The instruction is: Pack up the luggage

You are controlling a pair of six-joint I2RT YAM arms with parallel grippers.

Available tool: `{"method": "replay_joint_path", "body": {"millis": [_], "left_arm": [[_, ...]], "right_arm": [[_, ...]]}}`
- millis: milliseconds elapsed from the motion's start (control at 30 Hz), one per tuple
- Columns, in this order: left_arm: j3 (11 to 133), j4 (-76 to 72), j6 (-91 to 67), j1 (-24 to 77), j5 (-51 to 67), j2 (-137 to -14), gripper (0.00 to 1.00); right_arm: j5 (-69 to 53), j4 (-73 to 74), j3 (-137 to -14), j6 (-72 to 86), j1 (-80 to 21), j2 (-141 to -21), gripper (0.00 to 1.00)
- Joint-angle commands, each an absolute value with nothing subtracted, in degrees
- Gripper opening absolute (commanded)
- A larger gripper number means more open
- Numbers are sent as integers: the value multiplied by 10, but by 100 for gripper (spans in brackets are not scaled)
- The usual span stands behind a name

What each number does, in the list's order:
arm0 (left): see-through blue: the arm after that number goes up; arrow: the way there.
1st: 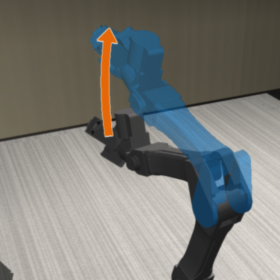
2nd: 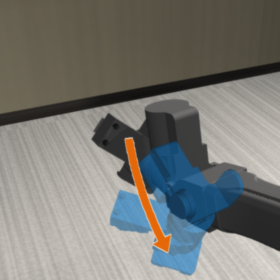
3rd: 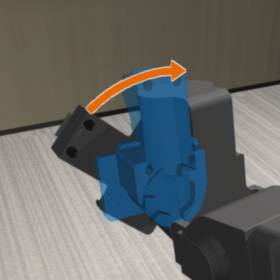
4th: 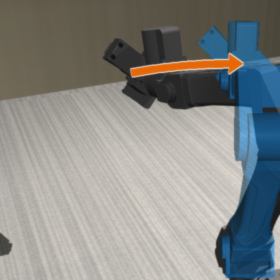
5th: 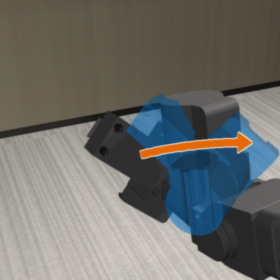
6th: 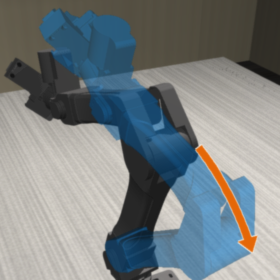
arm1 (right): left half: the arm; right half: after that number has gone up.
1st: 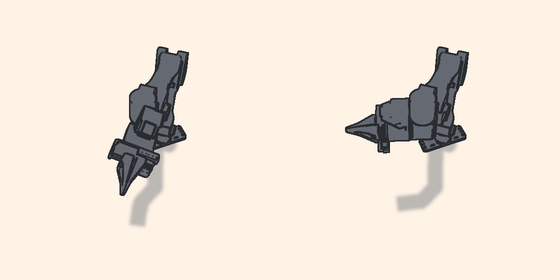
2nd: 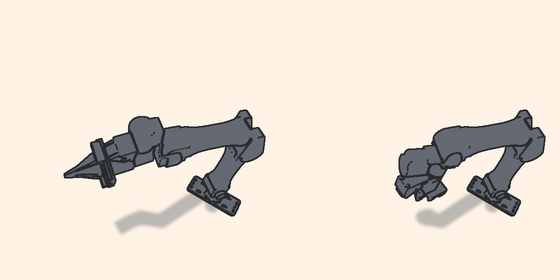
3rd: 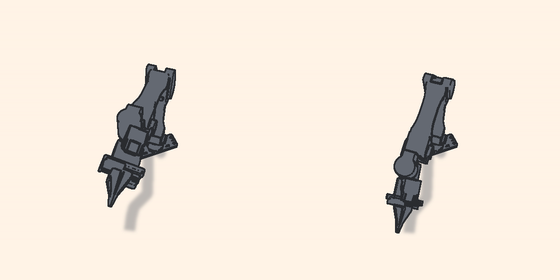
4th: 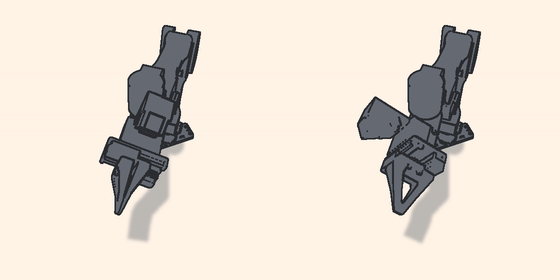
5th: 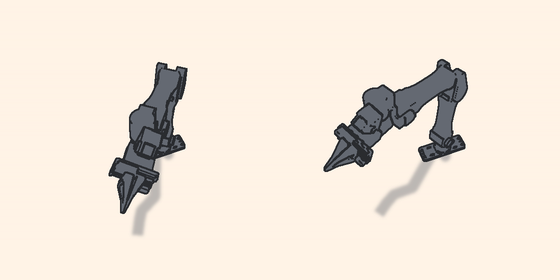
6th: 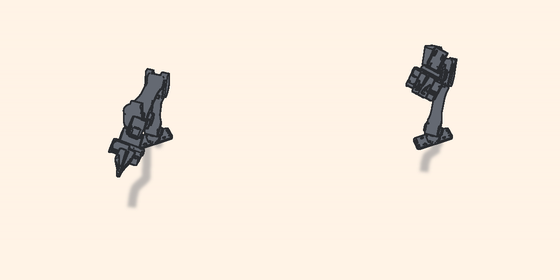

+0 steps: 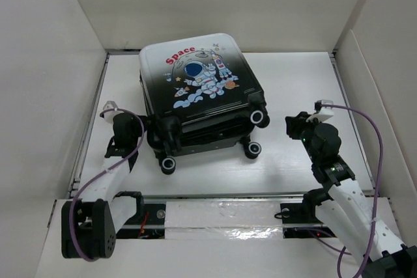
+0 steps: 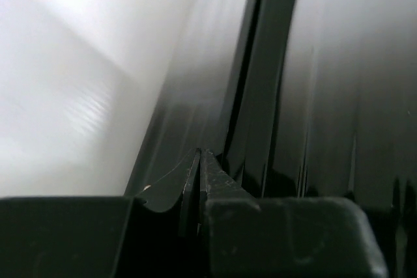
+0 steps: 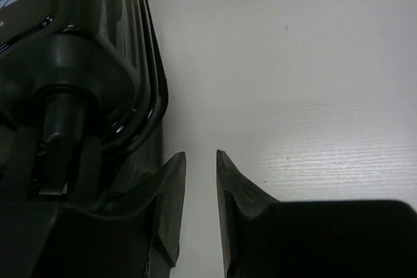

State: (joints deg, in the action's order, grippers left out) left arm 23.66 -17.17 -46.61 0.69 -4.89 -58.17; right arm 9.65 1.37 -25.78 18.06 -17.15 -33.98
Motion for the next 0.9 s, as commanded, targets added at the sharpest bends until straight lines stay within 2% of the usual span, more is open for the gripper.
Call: {"method": "replay_joint_path", "body": {"millis": [0,133,233,367,467,500,533,567,600,667,800,867], "left_arm": [[188,-134,-490,68,9,-551,0],[151,-148,-488,124,-26,-531,0],[135,-167,-488,176,-42,-531,0],[119,-184,-476,211,-56,-525,0],[105,-182,-456,211,-56,-494,0],[102,-183,-449,211,-54,-487,0],[98,-183,-438,211,-51,-480,0],[97,-181,-433,211,-42,-473,0],[93,-186,-430,211,-33,-470,0],[84,-198,-420,211,-10,-468,0],[78,-215,-411,211,25,-464,0],[76,-225,-405,211,37,-469,0]], "right_arm": [[97,15,-277,172,-163,-336,36],[98,21,-327,174,-157,-381,60],[94,12,-400,173,-142,-450,72],[70,-23,-514,174,-83,-556,77],[13,-8,-632,171,-52,-684,77],[8,-3,-662,168,-52,-719,76],[4,2,-728,156,-52,-794,71],[4,45,-766,151,-52,-833,53],[-19,65,-801,148,-52,-869,40],[-36,87,-885,148,-52,-963,2],[-33,154,-1027,153,-71,-1101,3],[-33,207,-1086,140,-84,-1184,13]]}}
